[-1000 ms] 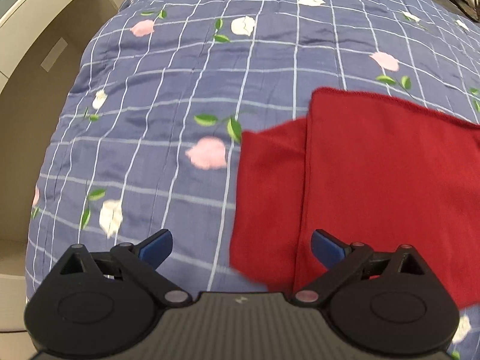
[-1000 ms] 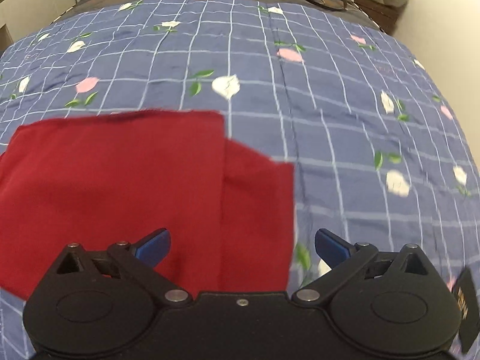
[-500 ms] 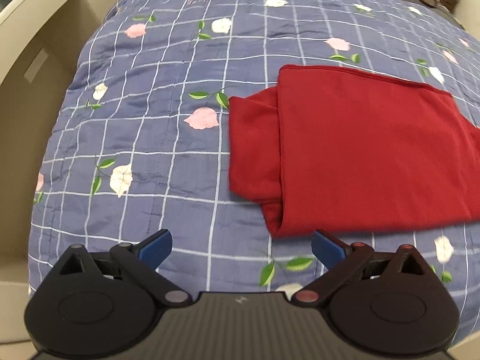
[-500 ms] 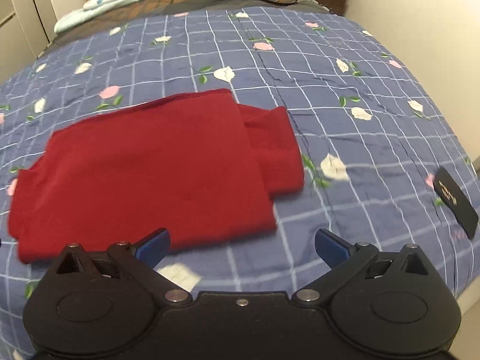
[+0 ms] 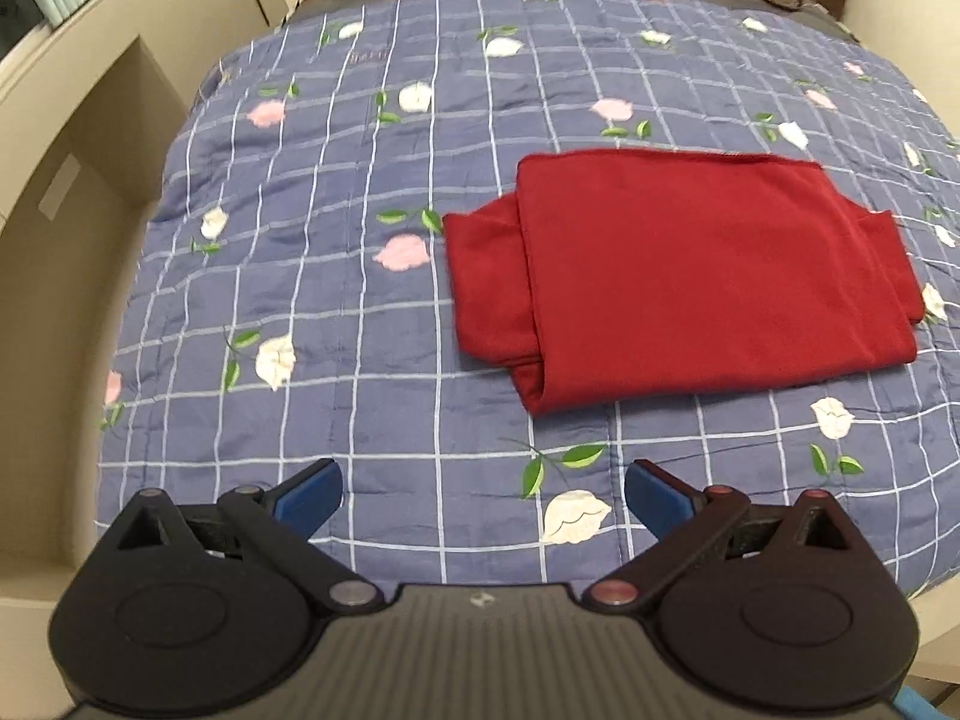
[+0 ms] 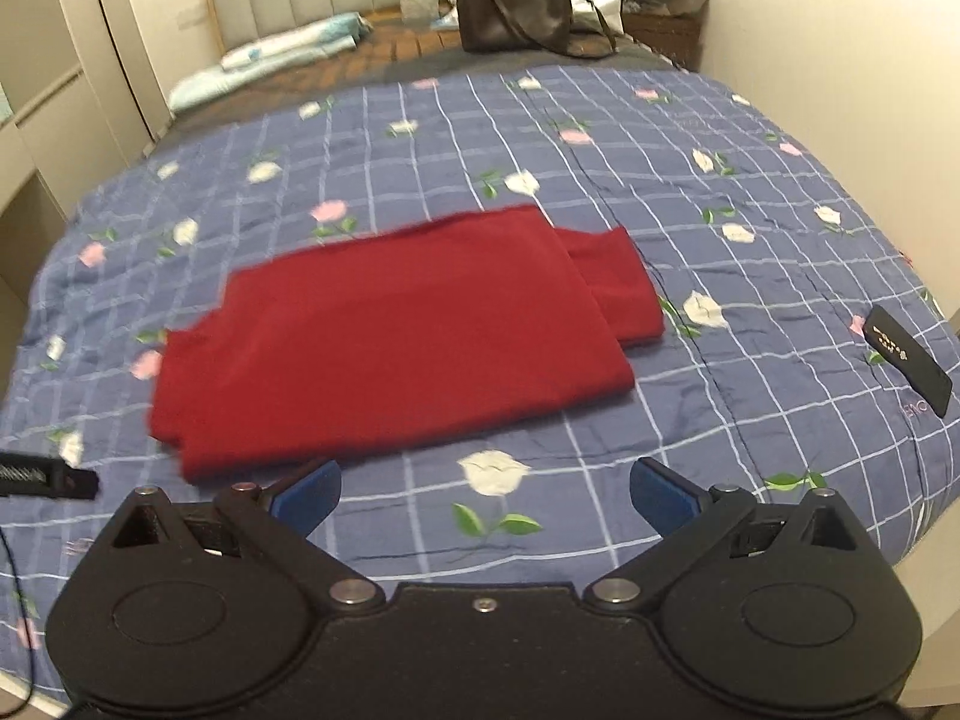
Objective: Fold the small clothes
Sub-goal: 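Withdraw both tools up from the folded sweater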
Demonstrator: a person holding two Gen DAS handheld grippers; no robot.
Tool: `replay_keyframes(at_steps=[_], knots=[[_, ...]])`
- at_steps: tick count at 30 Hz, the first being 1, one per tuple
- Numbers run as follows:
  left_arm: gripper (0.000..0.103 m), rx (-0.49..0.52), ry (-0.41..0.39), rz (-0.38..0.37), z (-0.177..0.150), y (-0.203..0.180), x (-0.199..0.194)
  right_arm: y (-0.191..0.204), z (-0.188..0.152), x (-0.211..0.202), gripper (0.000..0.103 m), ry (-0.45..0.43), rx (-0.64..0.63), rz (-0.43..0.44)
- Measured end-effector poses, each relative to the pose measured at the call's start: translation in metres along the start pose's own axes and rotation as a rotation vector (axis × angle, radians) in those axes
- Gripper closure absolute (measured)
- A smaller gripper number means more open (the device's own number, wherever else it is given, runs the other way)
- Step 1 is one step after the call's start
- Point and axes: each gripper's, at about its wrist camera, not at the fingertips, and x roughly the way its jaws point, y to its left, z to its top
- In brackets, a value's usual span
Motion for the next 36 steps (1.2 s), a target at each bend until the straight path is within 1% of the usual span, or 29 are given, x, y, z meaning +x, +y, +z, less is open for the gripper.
replay_keyframes(at_steps=[6,12,15,18,21,24,27,32,36], knots=[[0.001,-0.015,-0.061,0.020,0.006,-0.003,-0.025,0.008,0.010,-0.023,0.001,-0.063,-0.026,0.044],[0.001,-0.073,-0.081,0.043,0.009,-0.014,-0.039,0.001,0.020,-0.032,0.001,-0.100,-0.079,0.104],[0.001,-0.101,-0.076,0.051,0.008,-0.028,-0.043,-0.010,0.030,-0.039,0.001,-0.104,-0.099,0.141],[0.001,-0.124,-0.084,0.055,0.004,-0.044,-0.049,-0.025,0.048,-0.045,0.001,-0.074,-0.093,0.118],[0.001,-0.149,-0.091,0.052,0.001,-0.060,-0.055,-0.039,0.060,-0.051,0.001,-0.072,-0.106,0.109],[0.001,-0.194,-0.100,0.043,-0.005,-0.075,-0.061,-0.054,0.066,-0.053,0.001,-0.081,-0.138,0.116],[0.001,-0.240,-0.101,0.060,-0.014,-0.084,-0.065,-0.068,0.069,-0.054,0.001,-0.095,-0.183,0.123],[0.001,-0.305,-0.089,0.104,-0.033,-0.092,-0.073,-0.083,0.079,-0.052,0.001,-0.117,-0.231,0.169],[0.001,-0.324,-0.082,0.159,-0.046,-0.090,-0.085,-0.085,0.086,-0.049,0.001,-0.131,-0.263,0.223]])
